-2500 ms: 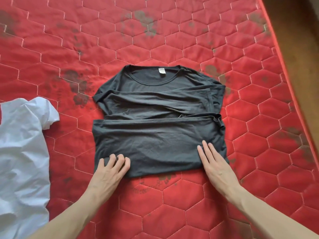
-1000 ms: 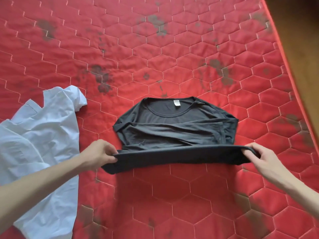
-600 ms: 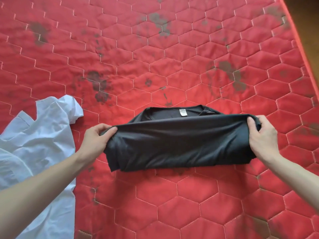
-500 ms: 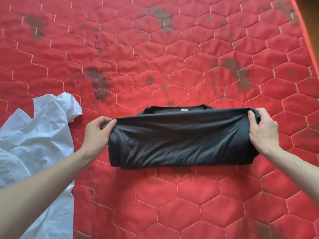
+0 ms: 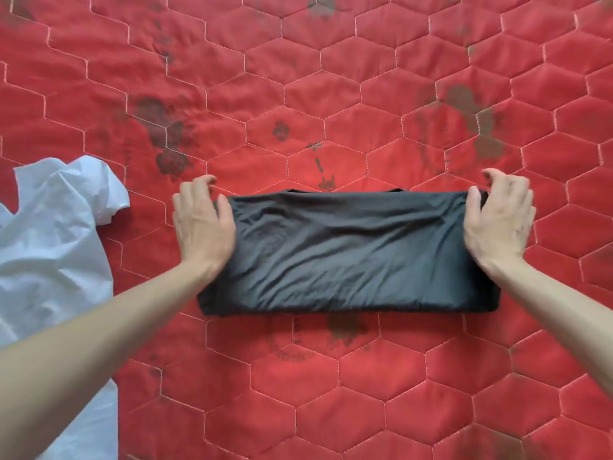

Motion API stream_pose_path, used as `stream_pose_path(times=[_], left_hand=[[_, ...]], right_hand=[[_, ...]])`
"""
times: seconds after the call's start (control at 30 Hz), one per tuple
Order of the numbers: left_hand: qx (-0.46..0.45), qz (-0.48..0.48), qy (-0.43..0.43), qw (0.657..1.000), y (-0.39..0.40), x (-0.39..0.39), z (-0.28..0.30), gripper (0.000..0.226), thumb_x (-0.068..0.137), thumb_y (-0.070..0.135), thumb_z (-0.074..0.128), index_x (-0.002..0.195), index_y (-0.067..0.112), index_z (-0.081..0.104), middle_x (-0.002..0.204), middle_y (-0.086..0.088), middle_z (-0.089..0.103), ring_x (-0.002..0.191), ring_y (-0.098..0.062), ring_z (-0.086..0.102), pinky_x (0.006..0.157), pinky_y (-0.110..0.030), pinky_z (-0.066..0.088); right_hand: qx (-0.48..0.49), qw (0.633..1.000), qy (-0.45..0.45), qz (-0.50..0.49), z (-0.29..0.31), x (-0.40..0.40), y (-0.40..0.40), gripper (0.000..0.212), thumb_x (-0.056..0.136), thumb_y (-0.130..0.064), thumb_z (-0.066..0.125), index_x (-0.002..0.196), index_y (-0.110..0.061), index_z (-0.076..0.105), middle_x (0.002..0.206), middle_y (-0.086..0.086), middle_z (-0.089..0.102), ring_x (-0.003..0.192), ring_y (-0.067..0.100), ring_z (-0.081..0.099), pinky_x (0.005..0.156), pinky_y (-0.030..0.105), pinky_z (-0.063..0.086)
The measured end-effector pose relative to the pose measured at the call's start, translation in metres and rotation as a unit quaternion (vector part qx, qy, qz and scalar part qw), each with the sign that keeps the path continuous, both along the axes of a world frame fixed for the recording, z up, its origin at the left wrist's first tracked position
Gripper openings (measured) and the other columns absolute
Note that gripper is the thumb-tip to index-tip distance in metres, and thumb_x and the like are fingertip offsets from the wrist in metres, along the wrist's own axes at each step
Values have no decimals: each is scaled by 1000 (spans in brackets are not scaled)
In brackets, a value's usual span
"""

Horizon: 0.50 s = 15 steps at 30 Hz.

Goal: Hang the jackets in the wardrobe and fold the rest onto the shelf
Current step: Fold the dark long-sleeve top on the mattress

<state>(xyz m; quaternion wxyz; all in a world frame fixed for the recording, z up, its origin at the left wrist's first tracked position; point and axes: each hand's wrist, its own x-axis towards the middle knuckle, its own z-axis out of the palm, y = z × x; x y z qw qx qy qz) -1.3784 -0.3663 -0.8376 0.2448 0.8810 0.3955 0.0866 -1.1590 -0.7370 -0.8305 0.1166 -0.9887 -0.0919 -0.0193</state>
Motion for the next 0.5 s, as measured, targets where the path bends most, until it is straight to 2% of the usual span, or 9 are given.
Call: stream_pose_path(times=[0.07, 0.13, 0.23, 0.33, 0.4, 0.5], left_hand=[[51, -159, -34, 985, -35, -4, 6, 39, 97, 12, 54, 136, 11, 56, 134, -13, 57, 121, -34, 51, 103, -48, 42], [14, -293, -51, 955, -74, -9, 4, 44, 93, 5, 57, 137, 6, 60, 141, -14, 57, 130, -36, 53, 111, -49, 42], [20, -388, -3, 922, -128, -17, -10, 48, 100, 15, 57, 148, 7, 55, 158, -13, 48, 148, -33, 42, 122, -48, 34], [75, -365, 66, 926, -138, -20, -28, 57, 106, 37, 46, 159, 15, 41, 168, -8, 34, 157, -28, 29, 125, -53, 25], [107, -320, 115, 934, -116, -24, -40, 65, 105, 48, 41, 163, 19, 34, 171, -7, 26, 159, -29, 23, 126, -57, 20], [132, -263, 141, 945, -76, -41, -56, 74, 102, 58, 36, 166, 23, 25, 174, -6, 18, 161, -29, 14, 127, -61, 12]], right_hand=[[19, 993, -54, 99, 0, -18, 13, 40, 106, -24, 46, 143, -10, 51, 137, 19, 52, 120, 40, 51, 100, 51, 39], [57, 973, -44, 220, -2, -47, 32, 42, 106, -17, 47, 146, -3, 52, 145, 19, 53, 132, 37, 51, 112, 47, 39], [44, 945, 12, 325, -16, -102, 64, 49, 108, -23, 47, 152, -4, 47, 159, 14, 45, 149, 31, 41, 121, 48, 34], [-16, 946, 64, 318, -34, -129, 69, 58, 108, -40, 44, 160, -16, 38, 169, 5, 30, 157, 24, 26, 125, 49, 26], [-50, 961, 77, 261, -42, -120, 53, 61, 107, -45, 44, 163, -23, 32, 171, 1, 23, 159, 22, 20, 126, 50, 21], [-81, 976, 80, 188, -47, -92, 12, 64, 106, -50, 36, 164, -25, 26, 173, 1, 19, 160, 23, 16, 127, 50, 18]])
